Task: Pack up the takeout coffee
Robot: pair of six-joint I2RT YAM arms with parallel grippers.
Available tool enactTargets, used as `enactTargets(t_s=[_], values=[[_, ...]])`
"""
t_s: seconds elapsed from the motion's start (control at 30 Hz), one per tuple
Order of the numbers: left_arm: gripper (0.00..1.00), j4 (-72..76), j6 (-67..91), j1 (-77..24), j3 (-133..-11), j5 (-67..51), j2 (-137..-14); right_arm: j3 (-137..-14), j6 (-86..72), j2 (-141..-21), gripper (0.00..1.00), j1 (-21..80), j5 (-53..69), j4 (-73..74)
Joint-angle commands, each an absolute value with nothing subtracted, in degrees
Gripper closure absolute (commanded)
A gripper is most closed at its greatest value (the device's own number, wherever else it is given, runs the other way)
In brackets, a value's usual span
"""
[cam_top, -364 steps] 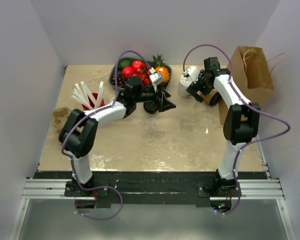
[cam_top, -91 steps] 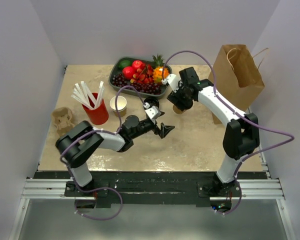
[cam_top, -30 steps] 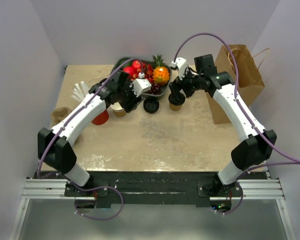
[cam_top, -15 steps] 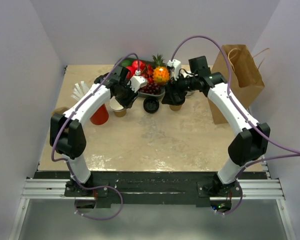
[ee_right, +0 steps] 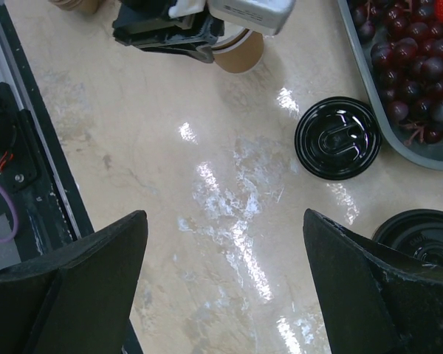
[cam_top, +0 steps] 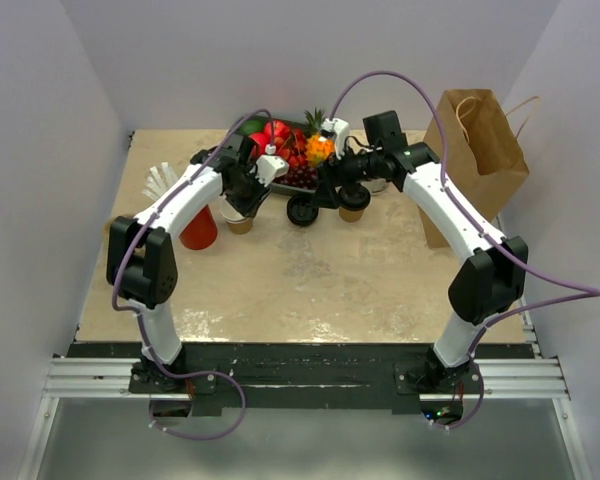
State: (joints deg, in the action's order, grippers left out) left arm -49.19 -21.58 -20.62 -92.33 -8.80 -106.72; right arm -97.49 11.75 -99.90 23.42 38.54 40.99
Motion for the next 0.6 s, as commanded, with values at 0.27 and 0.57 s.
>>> enactTargets(t_s=[0.27, 0.57], values=[[0.75, -51.0, -20.9, -18.9, -98.5, -11.1, -109.6, -99.1, 11.2, -100.1, 0.11, 24.0, 39.6, 39.0], [0.87, -51.9, -21.4, -18.7, -97.1, -11.3, -109.5, -102.1, 9.4, -106.1, 0.12, 24.6, 40.6, 38.3]])
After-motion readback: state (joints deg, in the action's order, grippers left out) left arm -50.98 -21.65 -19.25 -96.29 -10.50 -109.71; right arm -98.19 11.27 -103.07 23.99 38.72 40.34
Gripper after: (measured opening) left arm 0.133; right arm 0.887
